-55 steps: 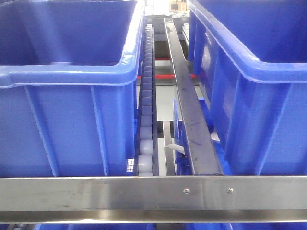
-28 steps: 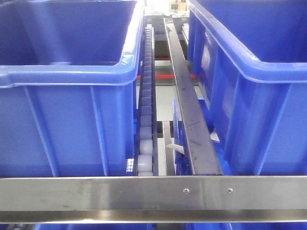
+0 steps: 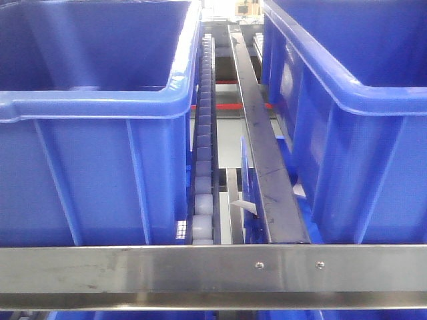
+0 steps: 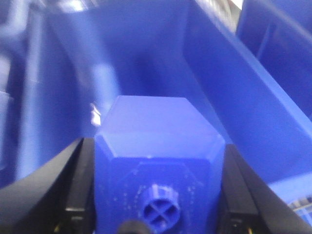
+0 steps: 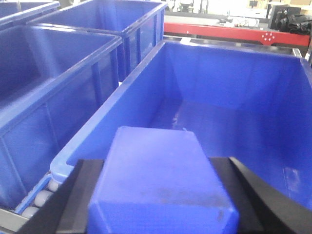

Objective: Pick and sort blue part to right shelf

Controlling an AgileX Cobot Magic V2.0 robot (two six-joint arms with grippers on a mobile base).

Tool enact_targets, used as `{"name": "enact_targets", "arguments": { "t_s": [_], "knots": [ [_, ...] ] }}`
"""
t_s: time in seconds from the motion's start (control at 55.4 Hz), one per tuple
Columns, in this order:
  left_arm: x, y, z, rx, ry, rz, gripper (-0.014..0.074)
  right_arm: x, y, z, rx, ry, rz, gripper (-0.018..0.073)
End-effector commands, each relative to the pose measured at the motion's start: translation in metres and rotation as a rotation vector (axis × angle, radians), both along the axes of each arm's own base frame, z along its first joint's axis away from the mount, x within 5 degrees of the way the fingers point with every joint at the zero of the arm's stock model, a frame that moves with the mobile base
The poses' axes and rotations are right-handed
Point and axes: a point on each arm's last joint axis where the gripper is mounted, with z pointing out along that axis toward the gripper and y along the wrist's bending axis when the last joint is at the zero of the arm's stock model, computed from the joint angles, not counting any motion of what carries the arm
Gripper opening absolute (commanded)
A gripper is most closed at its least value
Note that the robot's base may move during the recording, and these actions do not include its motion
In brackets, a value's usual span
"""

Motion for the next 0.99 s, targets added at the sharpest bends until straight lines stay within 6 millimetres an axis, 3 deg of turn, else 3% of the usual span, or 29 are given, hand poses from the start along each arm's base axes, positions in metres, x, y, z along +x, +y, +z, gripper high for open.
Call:
{"name": "enact_targets", "arguments": {
  "t_s": [0.0, 0.144, 0.325, 0.506, 0.722, 0.849, 0.975],
  "knots": [
    [0.035, -0.011, 0.015, -0.031, -0.003, -0.005, 0.0321, -0.002, 0.001, 0.017, 0.015, -0.116, 0.011, 0.0279],
    [0.089, -0.025, 0.000, -0.002, 0.132, -0.004, 0.0321, -0.002, 0.001, 0.017, 0.015, -0.116, 0.011, 0.0279],
    [0.153, -0.042, -0.041, 0.028, 0.247, 0.005, 0.0321, -0.002, 0.001, 0.017, 0.015, -0.116, 0.011, 0.0279],
    [0.200, -0.054, -0.085, 0.057, 0.364, 0.012, 0.0321, -0.002, 0.001, 0.017, 0.014, -0.112, 0.010, 0.0279],
    [0.234, -0.063, -0.118, 0.080, 0.466, 0.015, 0.0322, -0.002, 0.000, 0.016, 0.010, -0.101, 0.007, 0.0279],
    [0.242, -0.065, -0.121, 0.086, 0.489, 0.014, 0.0340, -0.001, 0.000, 0.014, 0.007, -0.090, 0.004, 0.0279],
    [0.245, -0.066, -0.116, 0.083, 0.480, 0.012, 0.0459, -0.001, 0.000, 0.014, 0.007, -0.090, 0.004, 0.0279]
  ]
}}
